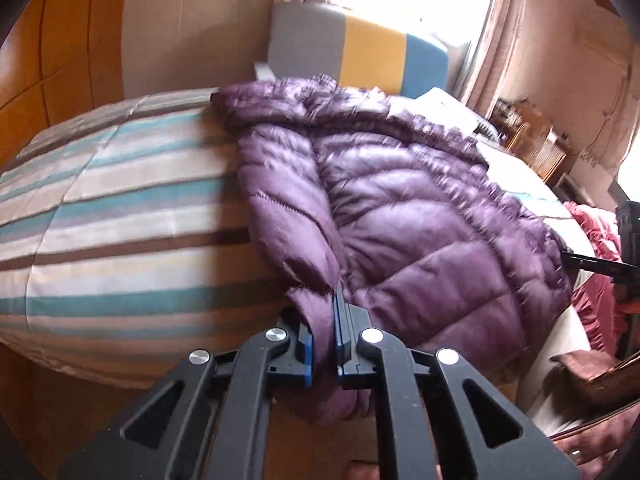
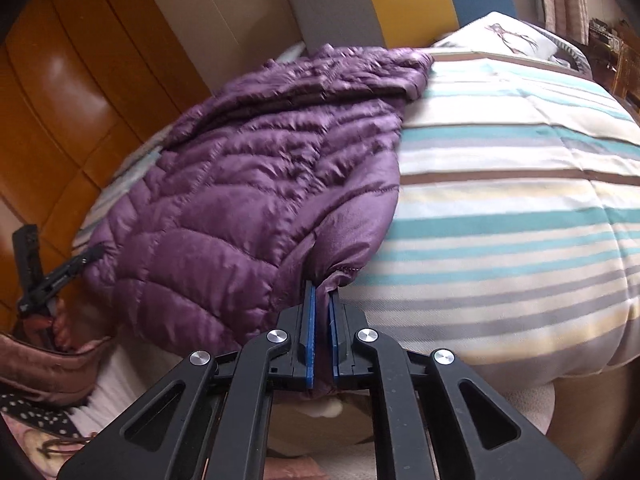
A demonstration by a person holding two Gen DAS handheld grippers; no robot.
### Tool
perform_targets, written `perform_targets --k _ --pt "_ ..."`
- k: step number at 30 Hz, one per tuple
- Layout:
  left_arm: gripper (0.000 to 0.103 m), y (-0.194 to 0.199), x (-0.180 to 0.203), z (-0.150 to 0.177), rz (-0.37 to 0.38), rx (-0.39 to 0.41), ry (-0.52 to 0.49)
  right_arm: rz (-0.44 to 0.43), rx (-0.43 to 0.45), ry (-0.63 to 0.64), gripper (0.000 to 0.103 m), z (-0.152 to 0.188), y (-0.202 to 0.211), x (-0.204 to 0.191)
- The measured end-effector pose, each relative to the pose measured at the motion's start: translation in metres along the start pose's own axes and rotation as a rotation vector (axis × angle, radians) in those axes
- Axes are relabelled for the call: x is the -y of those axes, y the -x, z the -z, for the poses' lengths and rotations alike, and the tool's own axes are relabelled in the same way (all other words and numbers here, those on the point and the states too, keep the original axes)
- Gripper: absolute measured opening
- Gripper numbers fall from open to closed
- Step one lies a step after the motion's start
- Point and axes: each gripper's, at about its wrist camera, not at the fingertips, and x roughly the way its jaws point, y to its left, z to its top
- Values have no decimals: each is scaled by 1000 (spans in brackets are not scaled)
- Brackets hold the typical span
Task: Fold large clothes
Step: 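Lift the hem with both grippers and fold it toward the collar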
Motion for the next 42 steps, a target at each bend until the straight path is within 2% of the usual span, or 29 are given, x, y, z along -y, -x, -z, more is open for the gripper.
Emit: perform_targets --k 4,13,20,23,26,29,34,38,42 --pt "6 14 5 -9 22 72 11 -31 59 10 4 -11 10 -5" --pt "5 57 8 -30 97 265 53 -216 207 -48 3 -30 39 -6" --pt "5 95 18 -48 150 427 40 -352 372 -25 3 -43 81 -10" --pt "5 118 15 -62 186 521 72 -392 444 -8 3 -53 98 -13" --pt "5 129 8 -76 198 563 103 -412 505 -16 3 -68 107 -10" --pt "5 116 -2 -92 175 516 135 -383 516 -42 3 -83 100 -5" --pt "5 77 -28 -108 150 414 269 -340 469 -140 3 -112 66 8" --pt "5 48 -39 -116 92 363 292 -297 441 -185 3 -132 39 18" --pt "6 23 -46 -130 39 332 269 -281 435 -221 3 -143 20 26"
